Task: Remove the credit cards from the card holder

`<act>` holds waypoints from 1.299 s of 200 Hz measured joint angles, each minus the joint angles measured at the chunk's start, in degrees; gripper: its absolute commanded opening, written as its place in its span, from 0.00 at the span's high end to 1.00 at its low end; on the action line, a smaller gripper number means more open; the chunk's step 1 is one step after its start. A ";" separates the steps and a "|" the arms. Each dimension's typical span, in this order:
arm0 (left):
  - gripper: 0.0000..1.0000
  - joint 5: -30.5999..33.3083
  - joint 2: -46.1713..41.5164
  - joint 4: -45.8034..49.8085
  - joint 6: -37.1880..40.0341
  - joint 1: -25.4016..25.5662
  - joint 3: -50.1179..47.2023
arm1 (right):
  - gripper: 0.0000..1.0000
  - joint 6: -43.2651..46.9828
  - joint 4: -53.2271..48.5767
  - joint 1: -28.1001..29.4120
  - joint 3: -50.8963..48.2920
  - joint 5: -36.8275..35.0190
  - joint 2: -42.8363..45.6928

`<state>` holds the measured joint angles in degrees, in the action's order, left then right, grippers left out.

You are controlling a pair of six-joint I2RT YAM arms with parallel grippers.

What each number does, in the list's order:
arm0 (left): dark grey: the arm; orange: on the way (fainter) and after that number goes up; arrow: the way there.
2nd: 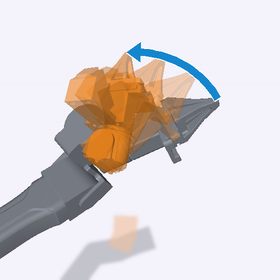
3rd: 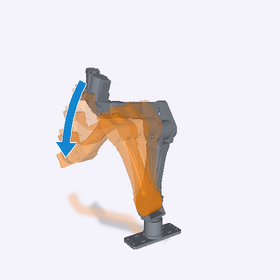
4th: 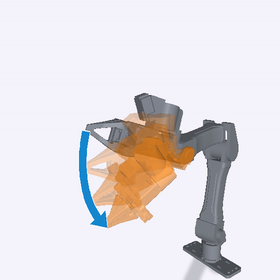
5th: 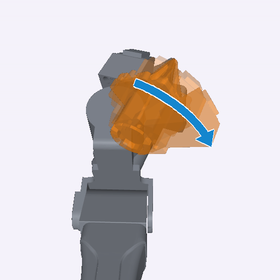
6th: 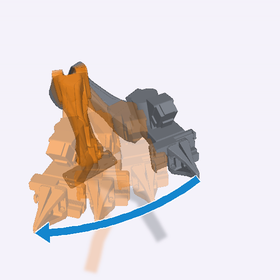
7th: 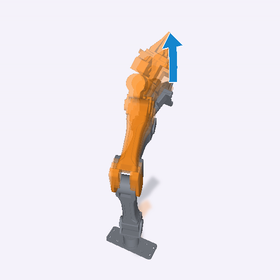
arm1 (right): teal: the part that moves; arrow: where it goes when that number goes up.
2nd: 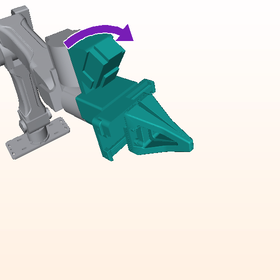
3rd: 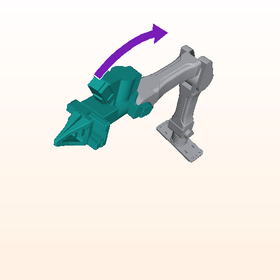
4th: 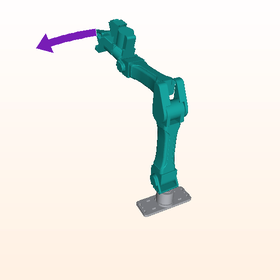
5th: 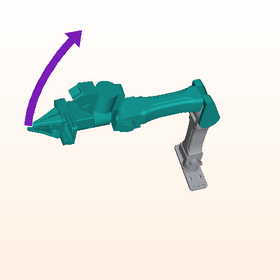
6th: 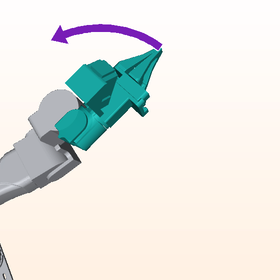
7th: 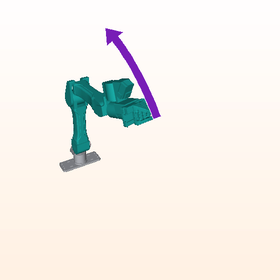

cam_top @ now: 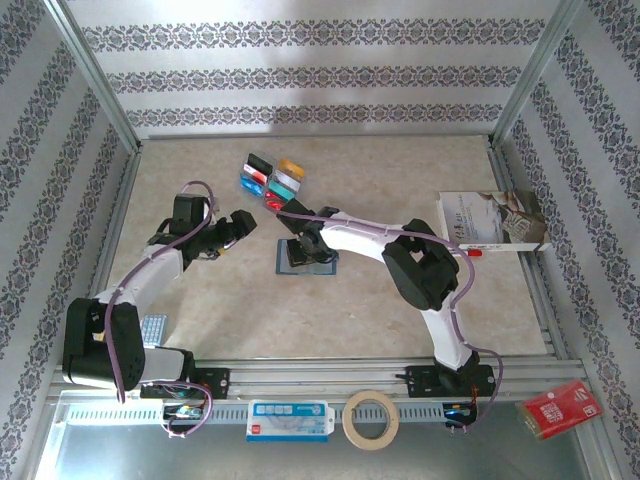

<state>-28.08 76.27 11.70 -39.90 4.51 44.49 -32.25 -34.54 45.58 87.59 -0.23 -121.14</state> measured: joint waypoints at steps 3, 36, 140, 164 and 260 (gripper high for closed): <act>0.18 -0.22 0.00 0.13 0.35 0.00 -0.11 | 0.56 0.02 0.09 -0.11 -0.09 0.24 0.04; 0.31 -2.86 2.23 1.46 0.96 0.48 -0.55 | 0.61 0.92 1.79 -2.21 -1.95 4.33 0.87; 0.72 -8.44 11.47 -1.77 -1.49 9.94 -0.35 | 0.67 2.25 3.41 -3.87 -3.80 7.43 1.66; 0.75 -9.01 13.55 -3.39 -2.82 12.28 -0.33 | 0.67 2.27 3.67 -3.89 -4.04 7.45 1.77; 0.80 -11.32 18.12 -11.43 -7.56 13.81 -0.24 | 0.69 2.64 4.00 -4.24 -4.37 8.72 1.86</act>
<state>-39.40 94.39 0.27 -47.46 18.33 44.25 -29.61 -30.55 41.34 83.22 8.49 -119.28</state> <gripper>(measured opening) 0.196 0.312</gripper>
